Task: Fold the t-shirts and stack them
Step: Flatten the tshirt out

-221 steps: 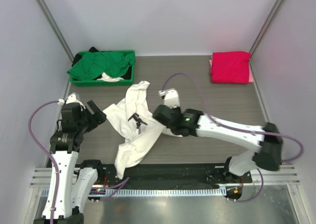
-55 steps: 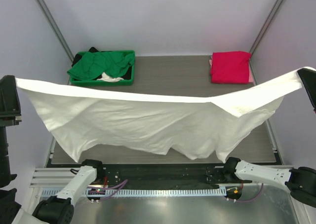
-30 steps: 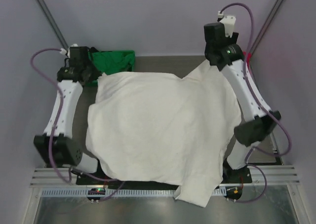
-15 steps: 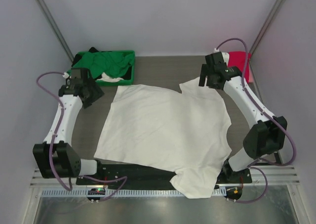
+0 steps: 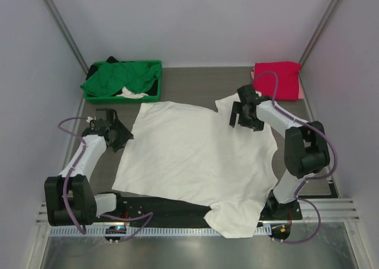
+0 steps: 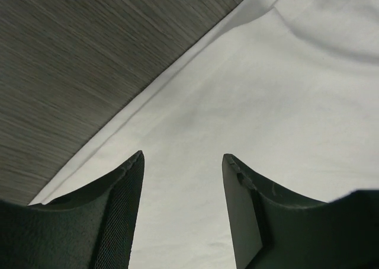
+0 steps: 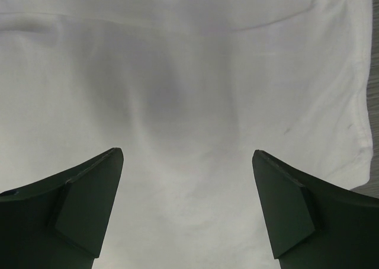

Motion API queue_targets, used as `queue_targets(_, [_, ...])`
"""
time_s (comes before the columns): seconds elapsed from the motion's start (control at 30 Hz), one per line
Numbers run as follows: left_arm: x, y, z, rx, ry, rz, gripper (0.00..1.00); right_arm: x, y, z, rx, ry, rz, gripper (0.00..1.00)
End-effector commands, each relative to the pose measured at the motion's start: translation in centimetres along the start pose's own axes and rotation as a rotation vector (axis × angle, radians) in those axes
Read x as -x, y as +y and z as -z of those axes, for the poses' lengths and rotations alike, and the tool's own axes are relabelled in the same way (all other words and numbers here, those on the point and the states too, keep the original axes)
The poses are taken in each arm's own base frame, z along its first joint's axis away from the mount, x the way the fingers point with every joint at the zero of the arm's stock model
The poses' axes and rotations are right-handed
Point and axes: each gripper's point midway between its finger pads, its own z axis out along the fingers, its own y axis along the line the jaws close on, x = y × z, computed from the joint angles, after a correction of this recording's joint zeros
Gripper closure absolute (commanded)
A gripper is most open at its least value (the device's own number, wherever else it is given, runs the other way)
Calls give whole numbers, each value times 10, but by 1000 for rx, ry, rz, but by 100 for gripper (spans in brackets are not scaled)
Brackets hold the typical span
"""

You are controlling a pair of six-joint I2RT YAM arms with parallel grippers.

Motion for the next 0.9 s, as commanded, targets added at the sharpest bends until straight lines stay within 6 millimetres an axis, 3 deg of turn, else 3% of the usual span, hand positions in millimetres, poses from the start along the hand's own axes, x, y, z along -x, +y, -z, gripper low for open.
queue_targets(0.0, [1,-22,-18,-101,-5,48,44,28,13,-8,16,-65,-17,3])
queue_targets(0.1, [-5,-14,-30,-69,9,63,45,47,21,-25,10,-62,-3,4])
queue_targets(0.17, [-8,-6,-36,-38,8,78,48,47,25,-44,-1,-32,12,3])
queue_targets(0.2, [-9,-1,-38,-18,2,97,49,59,29,-47,7,-47,10,3])
queue_targets(0.23, [-7,6,-37,3,-24,134,50,55,30,-63,-6,-17,26,3])
queue_targets(0.3, [-10,17,-40,17,-49,169,50,71,38,-70,6,-31,26,4])
queue_targets(0.37, [-10,26,-39,28,-74,203,50,69,42,-90,3,2,48,4])
queue_targets(0.4, [-9,28,-38,34,-82,209,50,84,51,-91,20,-19,50,4])
queue_targets(0.47, [-9,31,-36,38,-96,221,50,83,56,-112,13,13,68,4])
queue_targets(0.5, [-8,35,-36,50,-105,231,51,103,65,-110,36,-21,61,4])
queue_targets(0.53, [-8,37,-36,54,-111,237,51,108,70,-113,48,-24,65,4])
queue_targets(0.57, [-5,37,-35,49,-126,242,51,99,70,-131,32,17,81,4])
queue_targets(0.6, [-2,39,-34,58,-140,250,51,122,79,-127,50,-29,69,4])
queue_targets(0.67, [4,38,-33,49,-157,245,50,127,83,-134,49,-18,74,4])
queue_targets(0.73, [15,30,-26,31,-172,206,50,147,93,-138,66,-50,72,4])
queue_targets(0.87, [21,19,-5,-2,-164,158,50,170,96,-111,88,-94,64,3])
